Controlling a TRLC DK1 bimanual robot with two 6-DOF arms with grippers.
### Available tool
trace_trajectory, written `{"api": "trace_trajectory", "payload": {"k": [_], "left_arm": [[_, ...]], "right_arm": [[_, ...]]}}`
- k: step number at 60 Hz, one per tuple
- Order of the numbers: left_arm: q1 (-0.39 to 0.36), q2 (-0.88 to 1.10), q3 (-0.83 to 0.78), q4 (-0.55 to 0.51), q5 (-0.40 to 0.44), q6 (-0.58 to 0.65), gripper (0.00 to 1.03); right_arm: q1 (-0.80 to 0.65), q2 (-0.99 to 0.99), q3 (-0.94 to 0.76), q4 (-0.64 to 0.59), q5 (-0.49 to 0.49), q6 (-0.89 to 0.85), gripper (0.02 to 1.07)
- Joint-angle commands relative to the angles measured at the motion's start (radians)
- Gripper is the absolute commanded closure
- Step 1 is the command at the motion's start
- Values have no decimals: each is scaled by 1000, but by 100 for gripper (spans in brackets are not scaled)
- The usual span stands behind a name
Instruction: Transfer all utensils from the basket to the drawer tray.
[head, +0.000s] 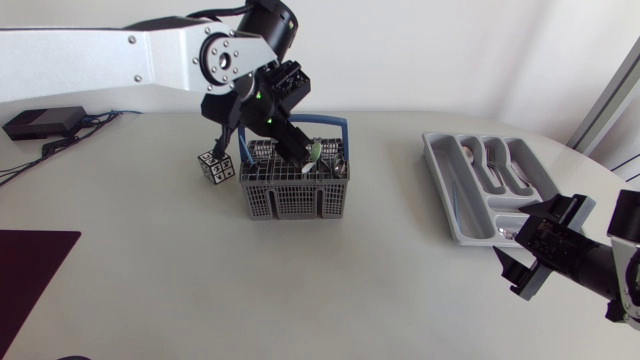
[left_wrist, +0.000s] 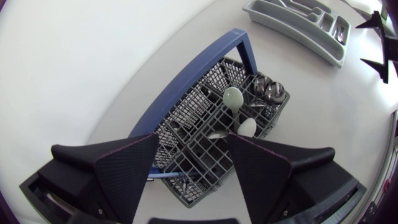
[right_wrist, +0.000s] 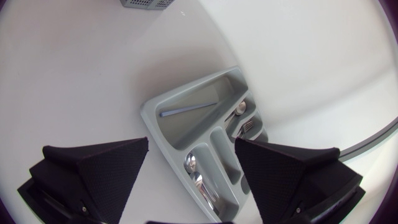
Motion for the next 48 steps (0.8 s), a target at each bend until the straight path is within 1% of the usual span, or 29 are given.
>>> {"api": "trace_trajectory", "payload": {"k": [1, 3, 5, 8, 12, 17, 22, 24, 29, 31, 33, 38, 40, 45, 48], "left_arm": [[8, 8, 45, -57, 22, -76, 26], [9, 16, 56, -79, 34, -91, 28], [1, 16, 50, -86, 46, -87, 28], [-17, -1, 15, -74, 48, -36, 28], [-31, -18, -36, -17, 40, 47, 28], [-32, -46, -117, 110, 37, 182, 28], [-23, -47, -133, 145, 37, 272, 28], [-11, -44, -122, 155, 37, 281, 28], [-8, -36, -102, 141, 39, 297, 28], [-3, -27, -79, 113, 39, 283, 28], [-9, -18, -53, 64, 40, 257, 28], [-32, -22, -67, 53, 40, 248, 28], [-42, -24, -73, 53, 40, 245, 31], [-63, -22, -79, 50, 34, 217, 31], [-71, -16, -76, 50, 33, 200, 38]], "right_arm": [[7, 20, -31, 17, 5, 15, 7], [8, 23, -34, 23, 5, 15, 7], [7, 25, -36, 25, 4, 15, 7], [7, 31, -37, 28, 4, 15, 7], [7, 34, -42, 37, 4, 14, 7], [7, 33, -45, 42, 4, 12, 7], [7, 33, -48, 46, 4, 12, 7], [7, 31, -48, 46, 4, 12, 7], [7, 31, -50, 46, 4, 15, 7], [7, 31, -51, 48, 4, 15, 7], [8, 31, -53, 48, 5, 15, 7], [10, 31, -54, 48, 5, 15, 7], [10, 33, -53, 48, 5, 15, 7], [10, 29, -53, 48, 5, 15, 7], [10, 28, -53, 48, 5, 15, 7]]}}
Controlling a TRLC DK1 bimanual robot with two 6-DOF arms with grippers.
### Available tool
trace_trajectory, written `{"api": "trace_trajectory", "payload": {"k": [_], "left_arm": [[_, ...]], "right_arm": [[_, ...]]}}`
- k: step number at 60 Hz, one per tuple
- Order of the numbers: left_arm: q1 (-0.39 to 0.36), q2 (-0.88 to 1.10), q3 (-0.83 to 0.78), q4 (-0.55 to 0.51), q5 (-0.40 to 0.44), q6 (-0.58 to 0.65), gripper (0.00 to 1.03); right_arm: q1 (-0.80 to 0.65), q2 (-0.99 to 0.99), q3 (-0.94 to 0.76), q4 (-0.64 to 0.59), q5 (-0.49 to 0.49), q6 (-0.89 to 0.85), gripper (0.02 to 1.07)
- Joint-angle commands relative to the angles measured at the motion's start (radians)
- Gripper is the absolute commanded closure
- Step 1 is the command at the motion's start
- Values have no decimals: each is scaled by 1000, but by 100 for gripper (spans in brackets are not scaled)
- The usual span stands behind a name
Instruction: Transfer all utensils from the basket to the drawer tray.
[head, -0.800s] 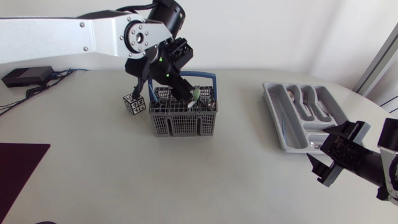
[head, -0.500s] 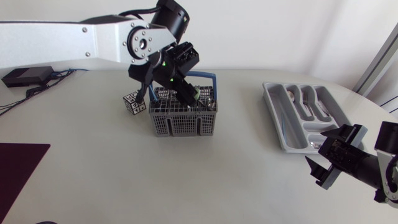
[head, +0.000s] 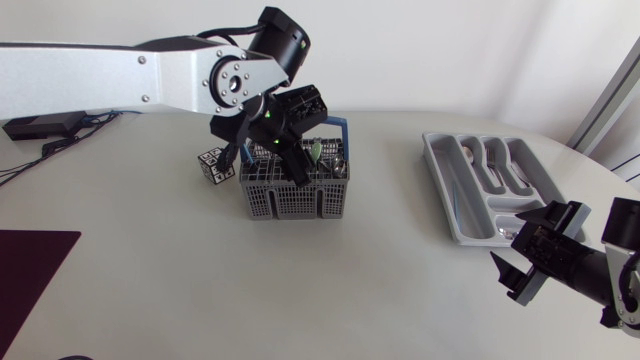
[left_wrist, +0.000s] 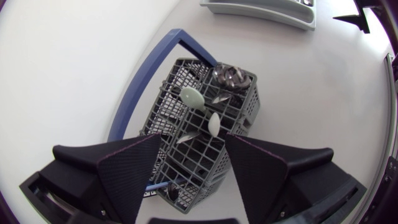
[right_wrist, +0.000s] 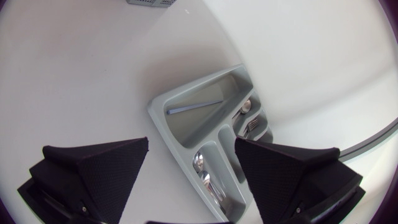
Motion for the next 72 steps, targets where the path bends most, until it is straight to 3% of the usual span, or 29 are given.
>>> {"api": "trace_trajectory", "payload": {"k": [1, 9, 21, 34, 42, 60, 72], "left_arm": [[-22, 4, 11, -10, -4, -38, 39], [-35, 27, 3, -9, -15, -43, 40], [-45, 67, 6, -7, -52, -43, 56], [-45, 93, 21, -3, -53, -43, 63], [-44, 111, 34, 2, -68, -43, 63], [-51, 127, 41, 17, -71, -29, 91], [-59, 143, 50, 17, -71, -20, 93]], "right_arm": [[8, 7, -20, 8, 5, 15, 7], [8, 1, -23, 7, 5, 15, 7], [10, -2, -20, 0, 5, 15, 7], [70, -31, -8, -20, 53, 98, 7], [114, -59, 17, -89, 57, 166, 7], [243, -86, 101, -288, 31, 385, 7], [332, -86, 155, -348, 17, 482, 7]]}}
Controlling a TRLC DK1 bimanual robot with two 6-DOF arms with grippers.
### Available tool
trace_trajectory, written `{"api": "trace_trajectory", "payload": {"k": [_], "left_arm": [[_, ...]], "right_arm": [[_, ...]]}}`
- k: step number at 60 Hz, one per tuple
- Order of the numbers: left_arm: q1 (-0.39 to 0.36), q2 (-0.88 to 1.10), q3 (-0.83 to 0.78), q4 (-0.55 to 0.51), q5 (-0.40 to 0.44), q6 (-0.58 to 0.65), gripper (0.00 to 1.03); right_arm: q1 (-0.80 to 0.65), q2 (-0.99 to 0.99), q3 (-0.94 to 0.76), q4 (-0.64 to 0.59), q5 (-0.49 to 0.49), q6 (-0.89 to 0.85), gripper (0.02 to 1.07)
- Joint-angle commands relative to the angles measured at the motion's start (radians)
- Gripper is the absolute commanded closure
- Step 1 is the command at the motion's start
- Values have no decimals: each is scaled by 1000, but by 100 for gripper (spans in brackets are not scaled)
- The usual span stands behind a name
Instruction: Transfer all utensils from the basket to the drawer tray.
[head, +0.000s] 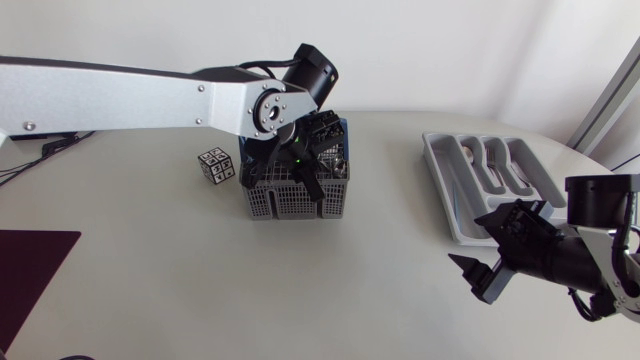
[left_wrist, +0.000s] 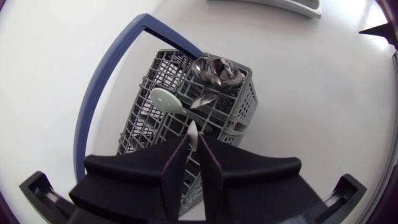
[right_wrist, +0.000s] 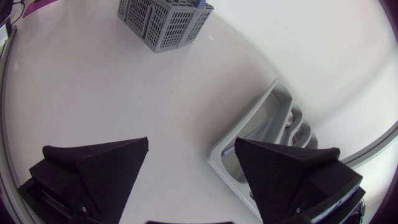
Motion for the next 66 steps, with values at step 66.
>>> {"api": "trace_trajectory", "payload": {"k": [66], "left_arm": [[87, -8, 67, -70, 190, -116, 100]], "right_arm": [[134, -3, -15, 26, 63, 84, 7]]}}
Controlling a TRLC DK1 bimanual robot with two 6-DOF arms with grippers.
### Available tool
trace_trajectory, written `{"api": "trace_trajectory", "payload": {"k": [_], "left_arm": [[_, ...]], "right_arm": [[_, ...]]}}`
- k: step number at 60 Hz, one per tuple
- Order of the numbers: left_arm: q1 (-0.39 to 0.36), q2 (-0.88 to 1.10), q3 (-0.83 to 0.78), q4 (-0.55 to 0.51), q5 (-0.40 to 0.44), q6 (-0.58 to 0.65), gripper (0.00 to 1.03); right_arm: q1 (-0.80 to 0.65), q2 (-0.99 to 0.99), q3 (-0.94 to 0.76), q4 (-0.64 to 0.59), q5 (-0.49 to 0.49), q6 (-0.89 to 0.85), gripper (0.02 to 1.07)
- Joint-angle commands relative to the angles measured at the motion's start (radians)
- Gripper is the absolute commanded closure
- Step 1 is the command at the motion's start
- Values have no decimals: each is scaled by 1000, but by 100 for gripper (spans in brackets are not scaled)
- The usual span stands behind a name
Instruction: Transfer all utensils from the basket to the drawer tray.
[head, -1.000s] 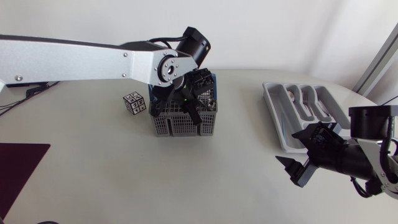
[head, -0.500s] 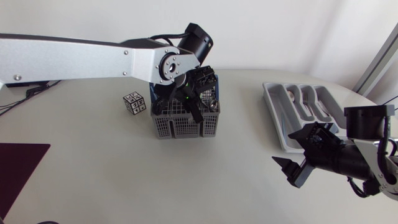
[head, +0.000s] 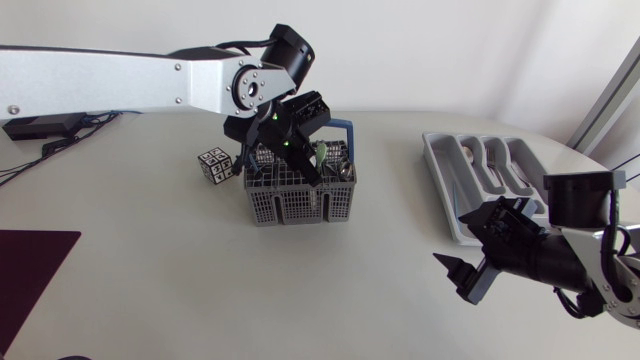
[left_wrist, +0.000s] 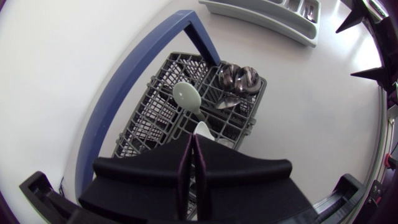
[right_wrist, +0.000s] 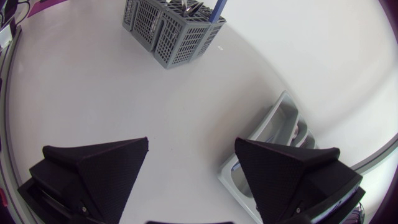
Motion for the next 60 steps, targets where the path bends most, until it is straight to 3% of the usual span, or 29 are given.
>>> {"api": "trace_trajectory", "payload": {"k": [1, 34, 54, 60], "left_arm": [[8, 1, 23, -24, 1, -25, 100], [-4, -82, 3, -18, -8, -52, 100], [-87, -70, 29, -22, -245, -98, 100], [-96, -47, 70, -73, -291, -135, 100]], "right_arm": [[9, -3, -21, 11, 7, 25, 7], [49, -8, -35, 23, 39, 31, 7], [49, -14, -46, 23, 45, 26, 7], [56, -14, -46, 23, 50, 26, 7]]}}
